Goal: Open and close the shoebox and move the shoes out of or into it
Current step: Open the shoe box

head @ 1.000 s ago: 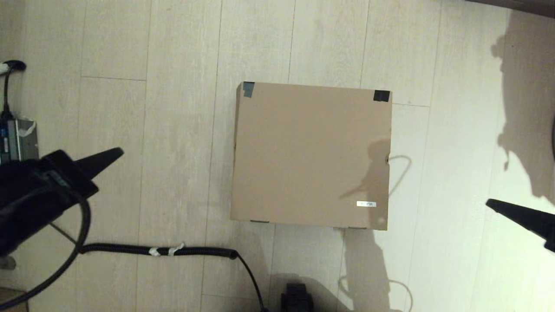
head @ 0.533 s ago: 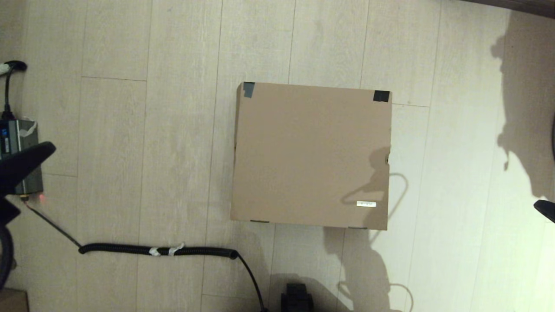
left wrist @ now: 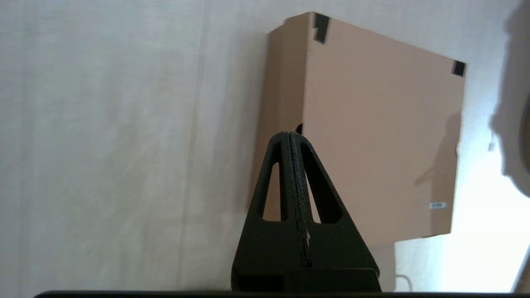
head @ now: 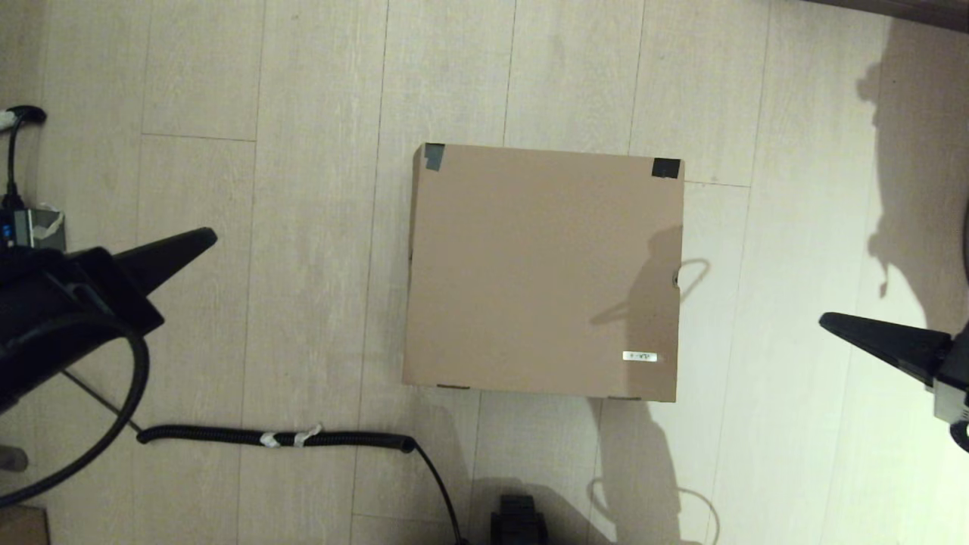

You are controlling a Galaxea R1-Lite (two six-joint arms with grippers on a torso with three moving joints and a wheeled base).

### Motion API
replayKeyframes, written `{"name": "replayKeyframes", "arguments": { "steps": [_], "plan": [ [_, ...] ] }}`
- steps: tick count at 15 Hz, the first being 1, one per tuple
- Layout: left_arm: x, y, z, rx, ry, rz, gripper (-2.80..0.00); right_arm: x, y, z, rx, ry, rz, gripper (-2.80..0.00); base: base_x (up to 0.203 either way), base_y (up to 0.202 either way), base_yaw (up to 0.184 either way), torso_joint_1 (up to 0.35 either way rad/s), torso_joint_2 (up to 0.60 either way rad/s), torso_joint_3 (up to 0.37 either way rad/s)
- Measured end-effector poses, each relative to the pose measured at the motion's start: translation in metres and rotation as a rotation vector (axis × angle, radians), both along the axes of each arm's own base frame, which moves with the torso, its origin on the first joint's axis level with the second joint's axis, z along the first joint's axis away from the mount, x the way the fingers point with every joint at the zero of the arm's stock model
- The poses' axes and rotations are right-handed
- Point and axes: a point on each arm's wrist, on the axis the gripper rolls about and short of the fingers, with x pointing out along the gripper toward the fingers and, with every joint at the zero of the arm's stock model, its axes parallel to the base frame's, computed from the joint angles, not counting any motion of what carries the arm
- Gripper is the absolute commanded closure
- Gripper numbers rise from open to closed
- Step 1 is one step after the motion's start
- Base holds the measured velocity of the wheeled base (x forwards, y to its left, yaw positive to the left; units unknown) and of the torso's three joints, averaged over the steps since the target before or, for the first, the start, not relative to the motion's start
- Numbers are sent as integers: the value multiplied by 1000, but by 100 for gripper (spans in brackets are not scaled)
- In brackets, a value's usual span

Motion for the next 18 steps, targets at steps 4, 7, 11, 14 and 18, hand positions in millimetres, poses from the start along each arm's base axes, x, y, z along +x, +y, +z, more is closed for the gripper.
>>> {"name": "replayKeyframes", "arguments": {
  "steps": [4,7,11,14,18],
  "plan": [
    [41,-10,-19,12,91,-58,0,34,6,-16,-68,85,49,0,0,0,0,0,0,0],
    [53,-13,-34,26,154,-59,0,50,10,-29,-87,149,57,0,0,0,0,0,0,0],
    [36,-12,-85,55,318,-60,0,39,8,-57,-71,137,51,0,0,0,0,0,0,0],
    [25,-10,-86,27,294,24,0,31,6,-57,20,87,-1,0,0,0,0,0,0,0],
    [27,-27,-54,-112,213,-60,0,22,7,-51,25,97,12,0,0,0,0,0,0,0]
  ]
}}
